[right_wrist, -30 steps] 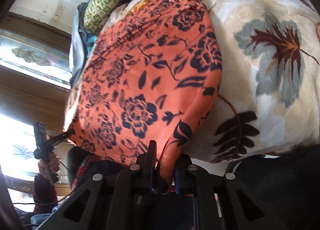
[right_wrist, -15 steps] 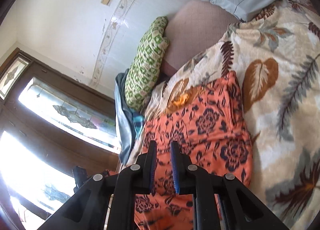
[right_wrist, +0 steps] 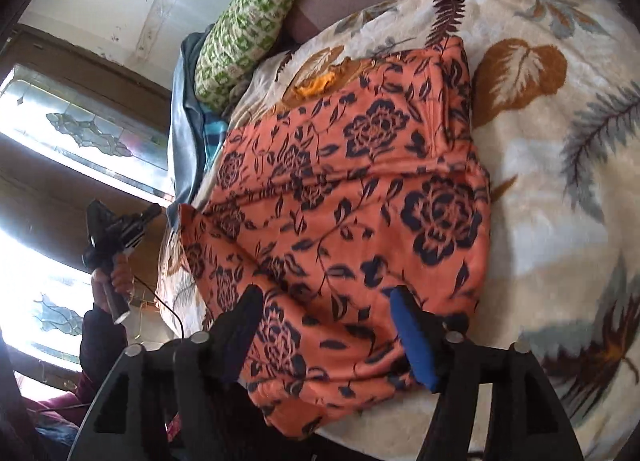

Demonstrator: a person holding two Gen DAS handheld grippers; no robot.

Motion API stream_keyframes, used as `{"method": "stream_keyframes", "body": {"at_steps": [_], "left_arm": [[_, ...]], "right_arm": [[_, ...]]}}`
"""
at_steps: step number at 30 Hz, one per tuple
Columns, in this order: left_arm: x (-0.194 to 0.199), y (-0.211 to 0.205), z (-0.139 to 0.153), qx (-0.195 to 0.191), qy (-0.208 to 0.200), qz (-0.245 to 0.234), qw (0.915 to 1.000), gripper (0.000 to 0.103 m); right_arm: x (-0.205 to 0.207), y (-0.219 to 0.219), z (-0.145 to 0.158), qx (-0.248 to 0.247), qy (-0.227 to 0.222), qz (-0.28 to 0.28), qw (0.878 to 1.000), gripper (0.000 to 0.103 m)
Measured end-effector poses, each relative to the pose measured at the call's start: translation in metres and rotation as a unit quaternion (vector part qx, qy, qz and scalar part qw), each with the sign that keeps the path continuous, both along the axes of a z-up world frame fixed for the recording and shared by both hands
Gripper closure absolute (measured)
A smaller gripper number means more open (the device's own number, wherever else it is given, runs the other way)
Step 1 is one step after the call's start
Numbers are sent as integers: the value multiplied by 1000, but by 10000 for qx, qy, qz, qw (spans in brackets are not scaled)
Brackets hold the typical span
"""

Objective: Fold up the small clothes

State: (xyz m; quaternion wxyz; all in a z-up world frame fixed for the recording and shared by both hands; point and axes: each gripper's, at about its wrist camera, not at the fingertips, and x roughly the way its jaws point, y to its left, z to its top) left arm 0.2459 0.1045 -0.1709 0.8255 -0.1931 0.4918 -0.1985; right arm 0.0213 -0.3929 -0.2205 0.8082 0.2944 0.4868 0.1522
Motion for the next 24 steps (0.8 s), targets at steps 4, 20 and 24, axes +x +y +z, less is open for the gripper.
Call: {"method": "stream_keyframes", "body": {"at_steps": [4, 20, 24], "left_arm": [[-20, 21, -7, -116, 271, 177, 9994, 98], [-33, 13, 13, 515, -6, 300, 9982, 42], [-5, -13, 9, 602, 123, 244, 9978, 33]], "right_arm": [[-37, 39, -8, 64, 232, 326, 9992, 32], [-31, 130, -47, -2907, 364, 292, 9557, 74], [-31, 96, -52, -2114, 569, 52, 9757, 86]]}}
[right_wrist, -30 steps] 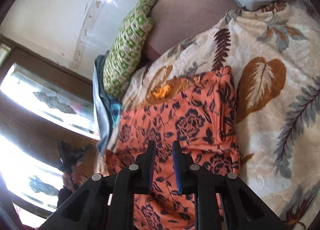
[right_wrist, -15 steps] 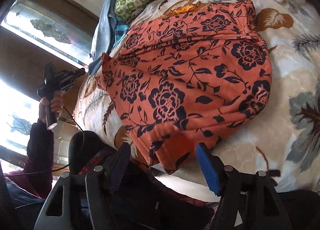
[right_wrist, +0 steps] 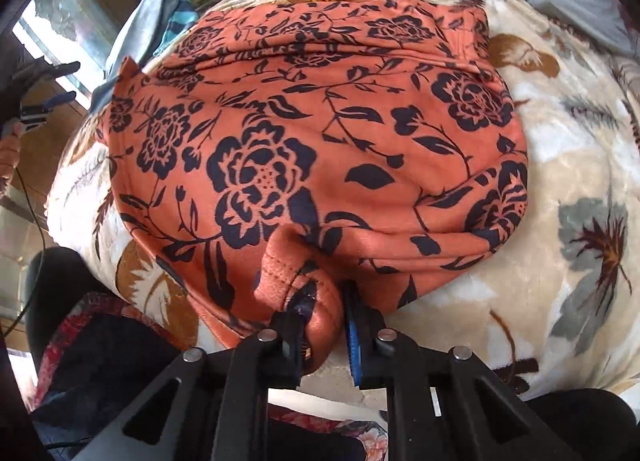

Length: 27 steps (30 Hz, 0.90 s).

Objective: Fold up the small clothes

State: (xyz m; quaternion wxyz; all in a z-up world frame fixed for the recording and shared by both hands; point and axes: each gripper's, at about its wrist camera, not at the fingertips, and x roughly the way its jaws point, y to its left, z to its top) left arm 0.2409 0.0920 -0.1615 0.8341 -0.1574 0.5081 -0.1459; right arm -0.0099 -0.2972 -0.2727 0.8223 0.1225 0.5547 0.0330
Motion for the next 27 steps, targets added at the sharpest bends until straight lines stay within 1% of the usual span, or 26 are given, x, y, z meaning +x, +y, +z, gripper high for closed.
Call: {"method": "stream_keyframes", "body": {"at_steps": [2, 6, 8, 9, 10, 11, 12, 14, 15, 17, 18, 20, 24, 27], "left_arm": [[13, -16, -6, 14, 180, -41, 9998, 29], [35, -42, -25, 159, 536, -24, 9984, 29], [42, -54, -32, 255, 644, -63, 9976, 29], [43, -57, -35, 370, 658, -42, 9971, 35], [43, -60, -37, 418, 619, -41, 9972, 45], [44, -64, -39, 460, 610, -113, 9970, 73], [45, -67, -41, 579, 638, -196, 9961, 83], [46, -72, -45, 934, 668, -198, 9932, 83], [47, -71, -48, 1018, 723, -174, 9920, 85], [49, -67, -52, 949, 812, -103, 9921, 90], [48, -64, -52, 940, 804, -65, 9923, 92], [45, -60, -49, 935, 743, -88, 9928, 94], [37, -48, -38, 646, 632, -79, 9959, 95], [32, -37, -25, 303, 535, -5, 9981, 96]], "right_arm": [[1, -10, -5, 312, 26, -92, 9995, 86], [0, -16, -7, 531, -16, -40, 9986, 86], [-3, -16, -8, 685, -37, -24, 9976, 86], [-4, -20, -9, 784, -45, -37, 9969, 87], [-4, -20, -11, 875, -54, -61, 9961, 87], [-5, -22, -12, 948, -70, -78, 9954, 87], [-6, -23, -12, 992, -91, -83, 9950, 87], [-11, -26, -10, 1039, -139, -82, 9945, 87], [-13, -27, -8, 1090, -174, -90, 9938, 87], [-17, -31, -6, 1245, -255, -149, 9918, 88], [-18, -33, -3, 1348, -324, -189, 9902, 89], [-24, -40, 7, 1583, -582, -248, 9854, 91], [-30, -65, 38, 2097, -1188, -480, 9693, 92], [-26, -90, 57, 2472, -1481, -804, 9542, 93]]}}
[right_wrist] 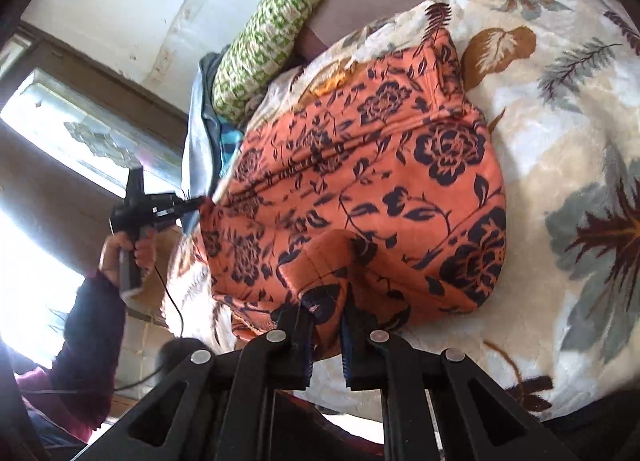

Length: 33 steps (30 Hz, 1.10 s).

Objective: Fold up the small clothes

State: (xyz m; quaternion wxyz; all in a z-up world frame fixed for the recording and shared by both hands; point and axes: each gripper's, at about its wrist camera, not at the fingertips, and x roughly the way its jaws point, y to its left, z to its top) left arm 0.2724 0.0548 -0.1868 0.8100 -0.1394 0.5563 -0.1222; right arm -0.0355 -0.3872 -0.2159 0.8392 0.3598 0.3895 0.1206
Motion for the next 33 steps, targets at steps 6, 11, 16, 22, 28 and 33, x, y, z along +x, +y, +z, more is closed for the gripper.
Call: {"method": "stream_keyframes", "body": {"at_steps": [6, 11, 16, 22, 28, 33], "left_arm": [[-1, 5, 36, -426, -325, -7, 9986, 96], [23, 1, 63, -602, -575, 112, 9965, 99], [78, -6, 79, -586, -749, 336, 9949, 99], [124, -22, 65, -484, -854, 330, 9946, 99], [113, -17, -4, -127, -164, -29, 9998, 41], [76, 24, -35, -404, -51, 552, 9976, 35]], "right_arm": [[20, -40, 23, 566, -318, -478, 9967, 93], [58, -78, 31, 712, -453, -824, 9930, 93], [124, -116, 34, 814, -474, -1070, 9898, 93], [224, -136, 24, 401, -261, -1243, 9911, 93], [256, -146, -19, 295, 22, -1558, 9873, 93], [242, -147, -54, 449, 303, -1549, 9865, 93]]}}
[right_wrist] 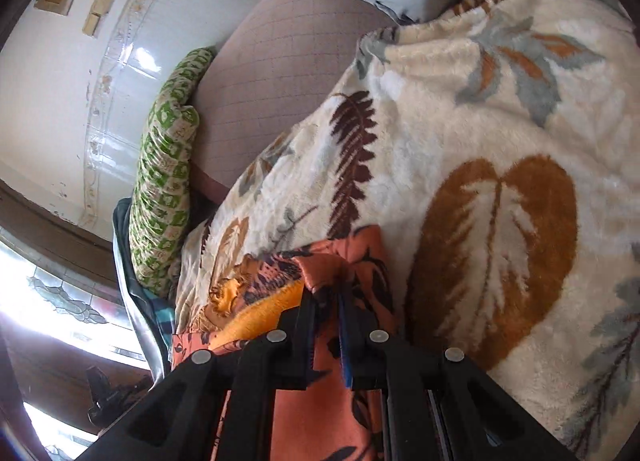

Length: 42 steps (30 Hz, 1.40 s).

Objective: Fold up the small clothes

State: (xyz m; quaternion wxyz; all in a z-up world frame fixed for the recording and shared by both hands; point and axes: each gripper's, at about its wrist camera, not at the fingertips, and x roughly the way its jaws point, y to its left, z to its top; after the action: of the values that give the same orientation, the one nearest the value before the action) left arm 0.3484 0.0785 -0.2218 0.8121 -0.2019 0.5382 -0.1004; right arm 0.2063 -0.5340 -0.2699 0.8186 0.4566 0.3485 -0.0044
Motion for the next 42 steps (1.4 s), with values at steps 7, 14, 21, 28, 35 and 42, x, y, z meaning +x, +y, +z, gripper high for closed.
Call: {"method": "stream_keyframes", "body": {"at_steps": [7, 14, 21, 28, 35, 42], "left_arm": [[-31, -27, -14, -273, -136, -273, 9992, 28], [-29, -44, -16, 197, -229, -342, 9990, 88], [-28, -39, 18, -123, -696, -411, 9967, 97], [23, -55, 54, -55, -1076, -494, 9930, 97], [37, -74, 59, 1, -1251, -637, 9901, 97], [20, -58, 58, -80, -1224, -478, 9913, 97]], "right_arm": [[1, 8, 19, -92, -308, 149, 9994, 93], [2, 6, 13, 57, -233, 160, 9996, 93], [5, 12, 33, -225, -403, 220, 9987, 93], [16, 1, 67, -570, -877, -48, 9945, 93], [29, -14, 64, -881, -393, 234, 9951, 90], [38, -13, 37, -870, -208, 434, 9950, 23]]}}
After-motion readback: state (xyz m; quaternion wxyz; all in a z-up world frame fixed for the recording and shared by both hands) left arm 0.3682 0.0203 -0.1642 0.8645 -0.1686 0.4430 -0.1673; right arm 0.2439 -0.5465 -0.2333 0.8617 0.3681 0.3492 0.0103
